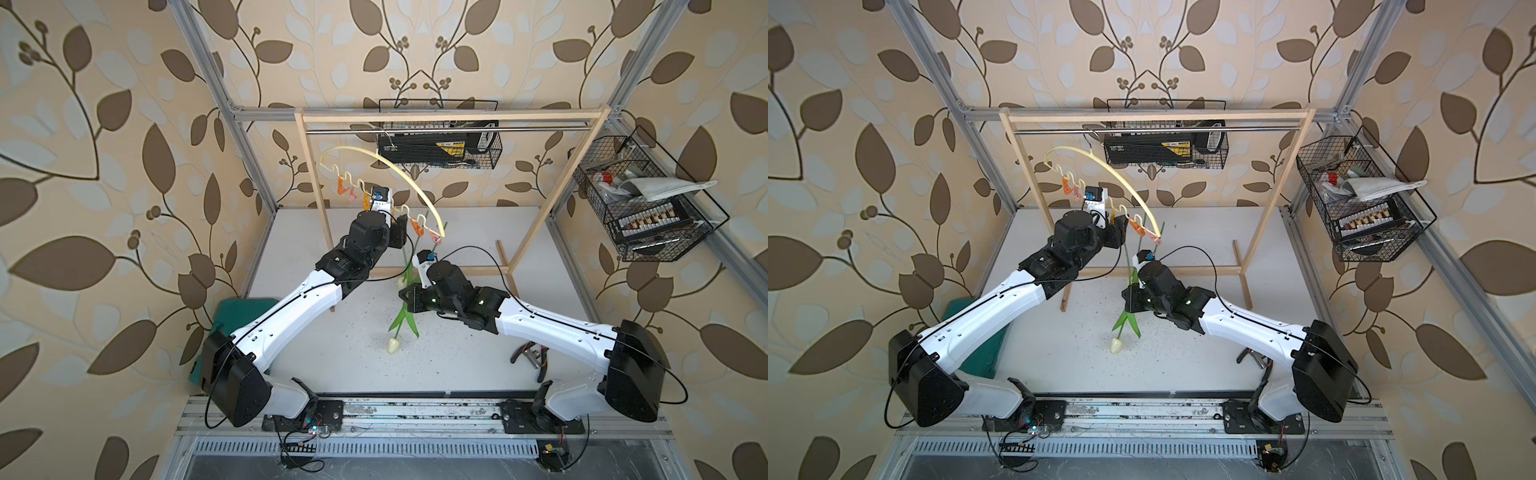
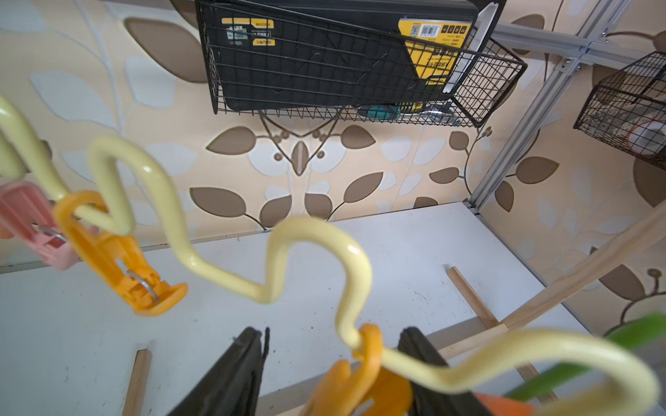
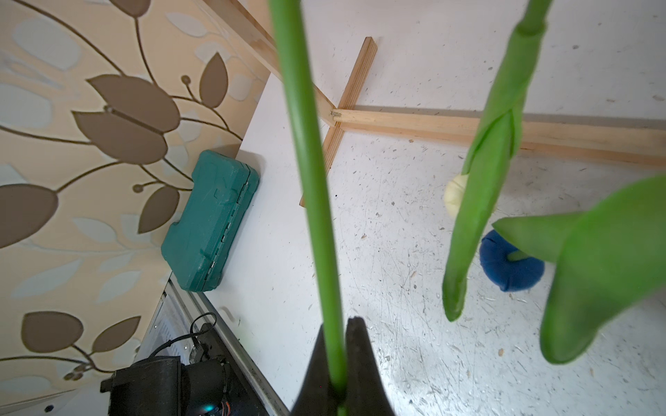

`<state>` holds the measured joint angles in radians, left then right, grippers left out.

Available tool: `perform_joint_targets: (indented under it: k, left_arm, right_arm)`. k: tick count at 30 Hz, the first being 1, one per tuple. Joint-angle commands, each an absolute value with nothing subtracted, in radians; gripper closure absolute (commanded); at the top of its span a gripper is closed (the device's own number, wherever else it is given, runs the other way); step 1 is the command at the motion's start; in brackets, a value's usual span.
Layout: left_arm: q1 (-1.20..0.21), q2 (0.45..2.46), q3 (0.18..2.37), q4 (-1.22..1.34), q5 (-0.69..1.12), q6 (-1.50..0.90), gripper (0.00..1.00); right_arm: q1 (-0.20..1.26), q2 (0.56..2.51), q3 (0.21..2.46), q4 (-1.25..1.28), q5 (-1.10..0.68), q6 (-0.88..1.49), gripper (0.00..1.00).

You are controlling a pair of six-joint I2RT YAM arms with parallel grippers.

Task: Dry the flowers on a clothes hanger
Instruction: Open the clamp at the hanger.

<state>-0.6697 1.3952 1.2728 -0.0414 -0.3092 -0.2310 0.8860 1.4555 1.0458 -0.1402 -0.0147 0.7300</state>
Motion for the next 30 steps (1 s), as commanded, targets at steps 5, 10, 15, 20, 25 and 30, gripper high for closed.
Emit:
perform_joint_targets:
  k: [5,10,15,20,25,30]
  left_arm:
    - [-0.678,1.399,1.316,-0.024,-0.341,-0.233,0.41]
    - [-0.678,1.398,1.336,-0.053,-0.332,-0.245,0.49]
    - [-0.678,1.404,1.370,-0.110,-0.314,-0.274,0.54]
    - [-0.678,1.405,1.385,-0.143,-0.301,-0.294,0.61]
    - [-0.678,1.407,1.393,-0.162,-0.303,-0.305,0.72]
    - [-0.678,1.408,1.405,-0.179,-0.301,-0.312,0.73]
  right_arm:
    - [0.885,1.460,1.080,-0.152,-0.005,0.736,1.00]
    - [0.885,1.462,1.081,-0.147,-0.008,0.736,1.00]
    - [0.885,1.476,1.095,-0.146,-0.012,0.736,1.00]
    - [0.885,1.483,1.103,-0.146,-0.015,0.736,1.00]
    - [0.884,1.485,1.113,-0.146,-0.020,0.733,1.00]
    - [0.879,1.499,1.130,-0.147,-0.032,0.735,1.00]
